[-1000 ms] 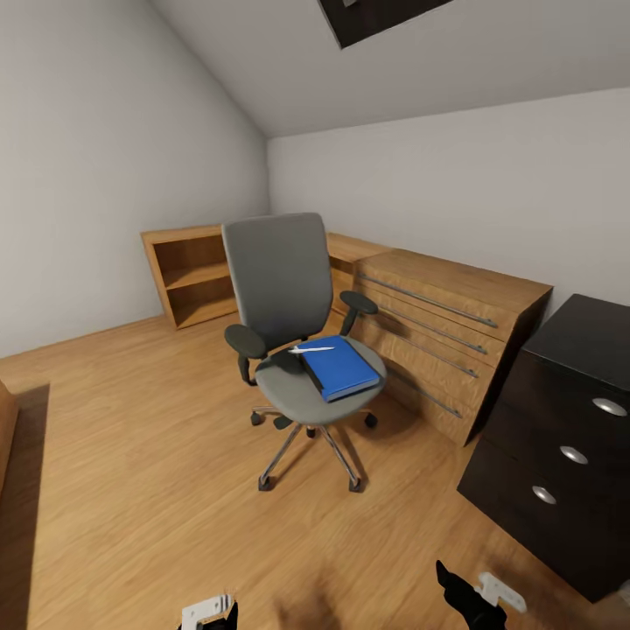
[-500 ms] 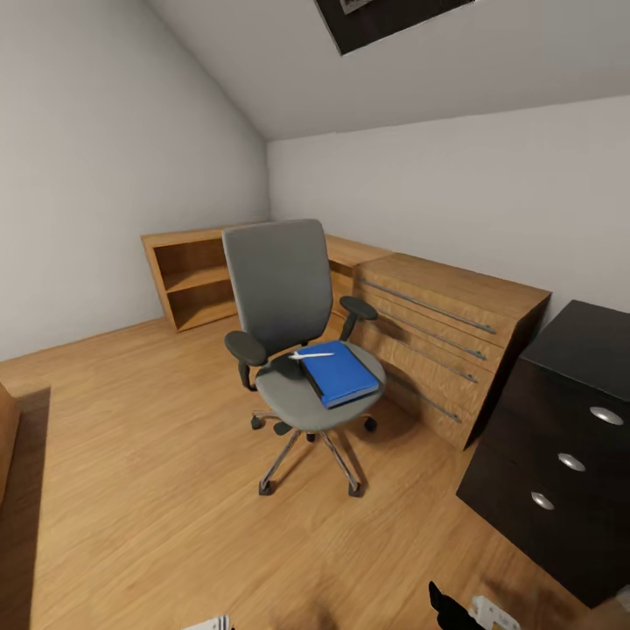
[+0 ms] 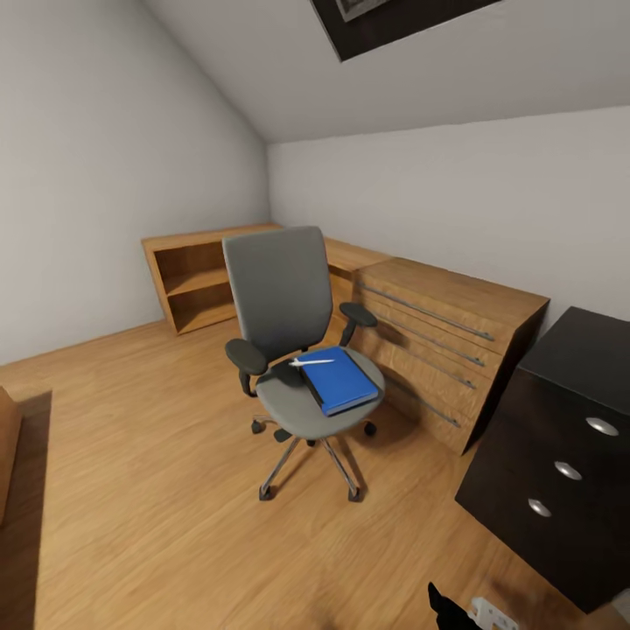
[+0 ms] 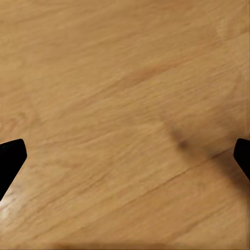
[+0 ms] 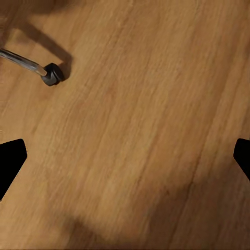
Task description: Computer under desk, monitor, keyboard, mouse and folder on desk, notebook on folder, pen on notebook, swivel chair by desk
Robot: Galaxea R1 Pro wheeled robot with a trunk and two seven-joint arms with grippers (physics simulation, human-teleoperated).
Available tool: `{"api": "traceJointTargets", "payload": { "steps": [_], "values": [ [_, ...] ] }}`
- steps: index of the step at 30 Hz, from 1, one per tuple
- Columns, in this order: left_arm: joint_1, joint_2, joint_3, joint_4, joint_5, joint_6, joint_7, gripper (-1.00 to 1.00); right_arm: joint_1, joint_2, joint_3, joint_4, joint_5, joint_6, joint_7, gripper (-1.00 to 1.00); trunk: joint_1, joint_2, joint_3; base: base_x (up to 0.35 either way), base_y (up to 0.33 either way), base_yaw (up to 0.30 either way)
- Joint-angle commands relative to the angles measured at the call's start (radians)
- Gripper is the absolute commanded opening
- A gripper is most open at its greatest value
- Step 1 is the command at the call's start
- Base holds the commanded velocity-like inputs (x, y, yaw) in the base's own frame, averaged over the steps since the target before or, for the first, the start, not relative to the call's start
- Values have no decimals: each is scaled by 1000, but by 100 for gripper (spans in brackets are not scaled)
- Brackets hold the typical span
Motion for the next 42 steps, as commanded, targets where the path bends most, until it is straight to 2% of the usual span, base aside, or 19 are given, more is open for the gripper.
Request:
{"api": "traceJointTargets", "payload": {
  "steps": [1,32,42],
  "values": [
    [0,0,0,1,6,-3,0,100,-1,0,-3,2,-10,-2,10,100,-4,7,2,0,0,-21],
    [-1,1,5,1,9,-3,1,100,-1,3,-3,2,-7,-21,9,100,-123,224,127,0,0,-194],
    [0,0,1,5,40,5,-6,100,-1,4,-3,2,-7,-21,9,100,-161,294,165,0,0,-235]
  ]
}}
